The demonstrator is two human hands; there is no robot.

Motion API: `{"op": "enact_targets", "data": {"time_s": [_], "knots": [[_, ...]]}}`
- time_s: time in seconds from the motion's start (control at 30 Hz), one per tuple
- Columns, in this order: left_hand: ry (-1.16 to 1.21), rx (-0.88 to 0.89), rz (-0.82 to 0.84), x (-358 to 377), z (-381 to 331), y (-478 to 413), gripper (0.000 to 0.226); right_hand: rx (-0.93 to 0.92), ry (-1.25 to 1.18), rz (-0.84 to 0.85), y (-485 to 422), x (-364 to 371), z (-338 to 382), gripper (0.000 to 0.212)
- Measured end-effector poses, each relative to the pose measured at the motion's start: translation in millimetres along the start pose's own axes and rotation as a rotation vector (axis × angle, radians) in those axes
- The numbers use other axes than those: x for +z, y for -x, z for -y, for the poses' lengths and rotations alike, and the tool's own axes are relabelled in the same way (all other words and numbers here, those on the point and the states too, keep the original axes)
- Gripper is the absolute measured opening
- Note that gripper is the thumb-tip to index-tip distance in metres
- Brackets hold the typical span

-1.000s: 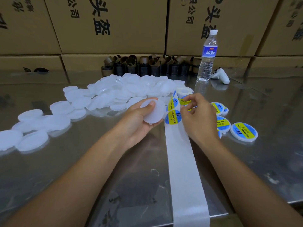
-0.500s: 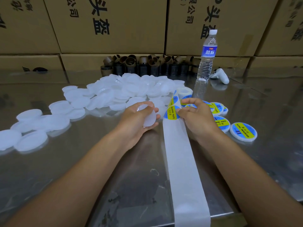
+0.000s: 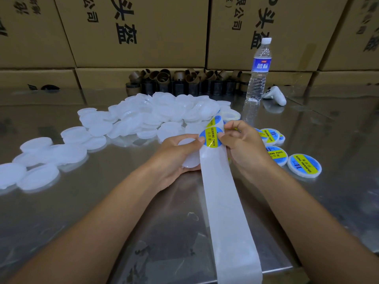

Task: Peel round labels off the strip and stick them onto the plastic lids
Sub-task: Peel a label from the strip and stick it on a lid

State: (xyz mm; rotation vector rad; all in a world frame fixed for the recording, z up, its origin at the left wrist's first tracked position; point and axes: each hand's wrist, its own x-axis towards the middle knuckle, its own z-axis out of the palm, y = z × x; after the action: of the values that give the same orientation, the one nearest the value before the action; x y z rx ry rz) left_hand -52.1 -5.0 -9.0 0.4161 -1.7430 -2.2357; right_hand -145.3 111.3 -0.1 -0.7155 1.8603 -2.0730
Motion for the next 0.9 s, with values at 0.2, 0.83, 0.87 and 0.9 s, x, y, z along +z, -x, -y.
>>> {"op": "enact_targets", "data": {"time_s": [0.2,0.83,0.87,0.9], "knots": [[-0.076,0.082,-0.112,1.1,3.6,-0.4,0.019,-0.406,0.626,-0.028,7.6,0.9,-9.8,0.018],[-0.211,0.126,-0.143,2.3,1.4,1.4,0.027,-0.606,0.874,-0.111,6.7,-3.8,-10.5,0.029],[-0.215,0.130,-0.130,2.0,1.3,1.3,0.027,-0.604,0.874,-0.104,6.7,-4.0,-10.4,0.030],[-0.219,0.132,-0.122,1.9,1.1,1.3,0.027,-0.600,0.875,-0.097,6.8,-4.1,-10.5,0.030]]}}
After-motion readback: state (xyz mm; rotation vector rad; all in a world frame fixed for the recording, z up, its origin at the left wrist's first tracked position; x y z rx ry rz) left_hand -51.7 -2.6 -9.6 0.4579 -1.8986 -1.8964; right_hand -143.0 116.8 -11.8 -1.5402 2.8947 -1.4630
